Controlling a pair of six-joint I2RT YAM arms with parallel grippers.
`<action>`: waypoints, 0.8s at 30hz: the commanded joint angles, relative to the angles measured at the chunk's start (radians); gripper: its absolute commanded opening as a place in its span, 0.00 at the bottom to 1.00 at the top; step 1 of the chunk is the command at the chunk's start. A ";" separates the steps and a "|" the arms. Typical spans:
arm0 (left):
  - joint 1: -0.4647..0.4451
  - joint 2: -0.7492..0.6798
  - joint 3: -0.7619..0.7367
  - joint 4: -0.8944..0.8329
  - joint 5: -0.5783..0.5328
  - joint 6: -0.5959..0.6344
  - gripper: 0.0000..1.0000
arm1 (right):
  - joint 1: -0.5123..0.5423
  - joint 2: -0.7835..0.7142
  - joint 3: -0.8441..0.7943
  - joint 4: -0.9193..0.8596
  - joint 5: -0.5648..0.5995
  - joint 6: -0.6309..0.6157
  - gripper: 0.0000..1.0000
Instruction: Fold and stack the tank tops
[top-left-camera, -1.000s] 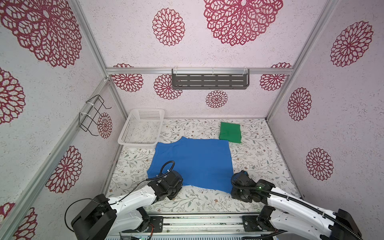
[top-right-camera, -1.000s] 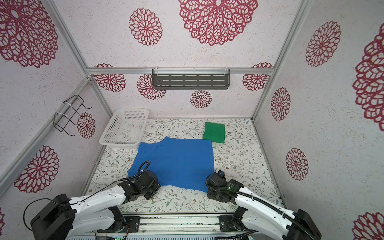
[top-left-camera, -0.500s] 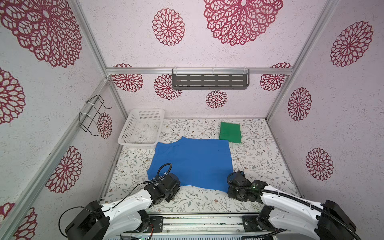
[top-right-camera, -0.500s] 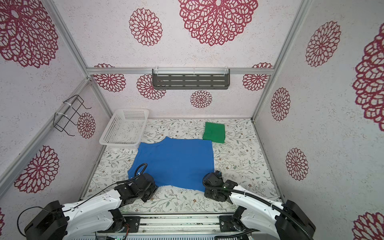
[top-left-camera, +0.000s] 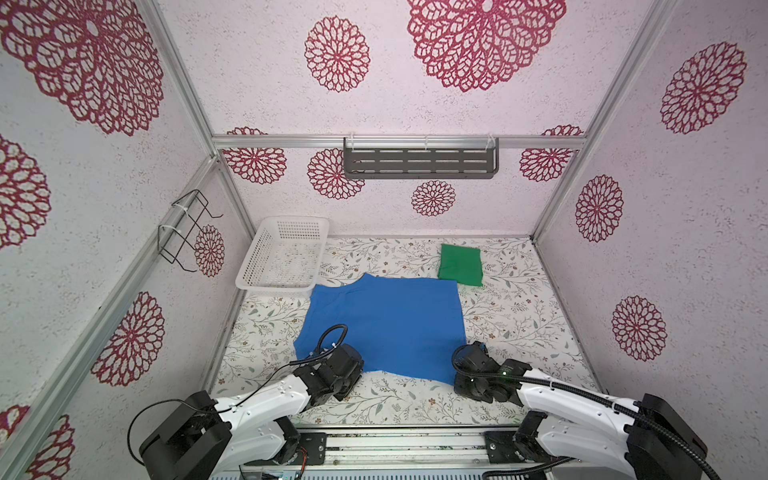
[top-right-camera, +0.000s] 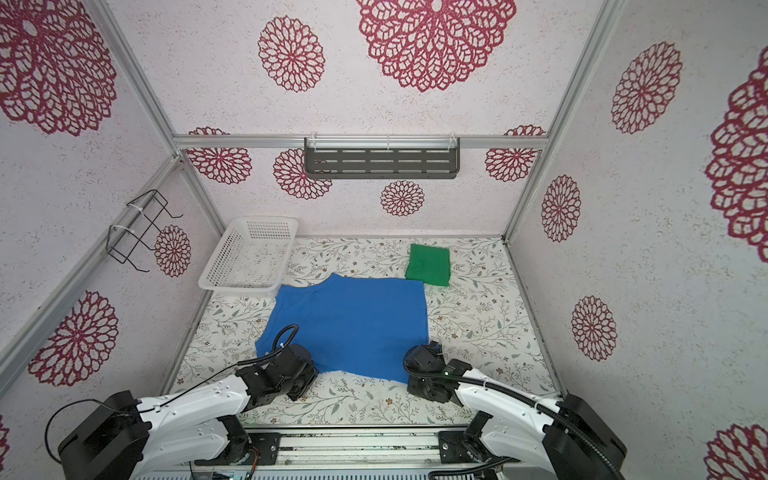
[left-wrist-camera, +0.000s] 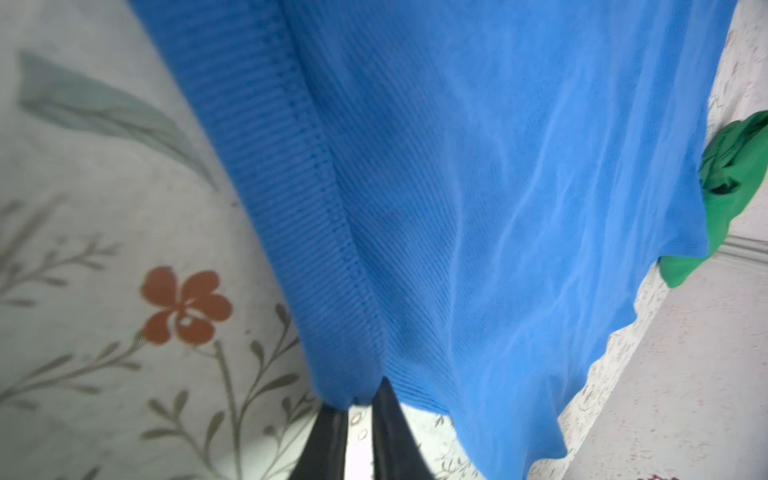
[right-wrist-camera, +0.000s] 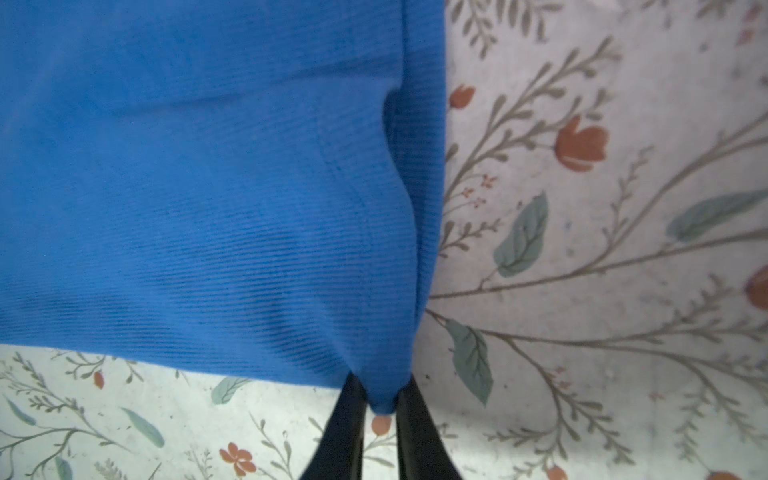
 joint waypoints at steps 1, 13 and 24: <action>0.004 0.012 0.017 -0.075 -0.018 0.022 0.06 | 0.005 -0.004 0.021 -0.036 0.012 0.004 0.09; -0.052 -0.185 0.046 -0.359 -0.061 0.042 0.00 | 0.014 -0.136 0.045 -0.250 -0.004 0.030 0.00; -0.067 -0.246 0.198 -0.639 -0.103 0.140 0.00 | 0.007 -0.027 0.251 -0.436 -0.035 -0.096 0.00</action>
